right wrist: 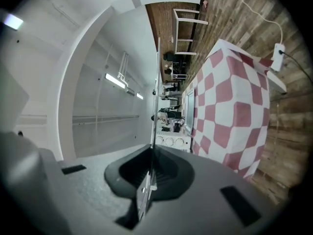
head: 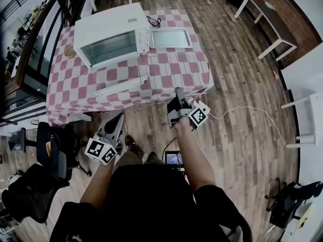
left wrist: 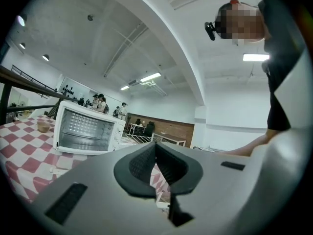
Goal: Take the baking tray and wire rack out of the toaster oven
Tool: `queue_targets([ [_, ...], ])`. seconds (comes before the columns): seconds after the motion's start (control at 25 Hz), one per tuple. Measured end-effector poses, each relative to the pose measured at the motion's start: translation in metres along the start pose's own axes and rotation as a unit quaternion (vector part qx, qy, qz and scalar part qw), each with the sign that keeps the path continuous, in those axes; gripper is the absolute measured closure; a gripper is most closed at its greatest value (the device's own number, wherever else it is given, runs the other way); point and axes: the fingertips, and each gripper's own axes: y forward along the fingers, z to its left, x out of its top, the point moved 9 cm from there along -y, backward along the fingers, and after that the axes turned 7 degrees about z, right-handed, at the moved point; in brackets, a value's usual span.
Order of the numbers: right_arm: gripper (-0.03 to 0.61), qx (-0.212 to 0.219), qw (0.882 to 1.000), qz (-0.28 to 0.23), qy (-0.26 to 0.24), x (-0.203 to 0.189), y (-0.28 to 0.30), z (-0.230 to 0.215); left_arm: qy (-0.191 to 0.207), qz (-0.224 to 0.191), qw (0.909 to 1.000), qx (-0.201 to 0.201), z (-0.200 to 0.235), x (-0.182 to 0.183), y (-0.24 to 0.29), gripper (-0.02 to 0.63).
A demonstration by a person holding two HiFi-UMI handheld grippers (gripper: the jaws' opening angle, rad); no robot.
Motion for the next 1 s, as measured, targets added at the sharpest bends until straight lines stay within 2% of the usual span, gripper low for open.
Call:
queue_targets([
  [0.48,0.580,-0.024,0.999,-0.037,-0.004,0.046,-0.032,-0.025,0.000,0.025,0.9985,-0.048,-0.010,-0.007,0.059,0.621],
  [0.68,0.578,-0.044,0.998,-0.045,-0.008,0.056,-0.026,-0.042,-0.002,0.035,0.9975,-0.061,0.006,-0.004,0.083,0.621],
  [1.0,0.580,-0.070,0.997,-0.043,-0.009,0.072,0.006,-0.077,-0.010,0.049,0.9971,-0.058,0.044,0.001,0.115,0.621],
])
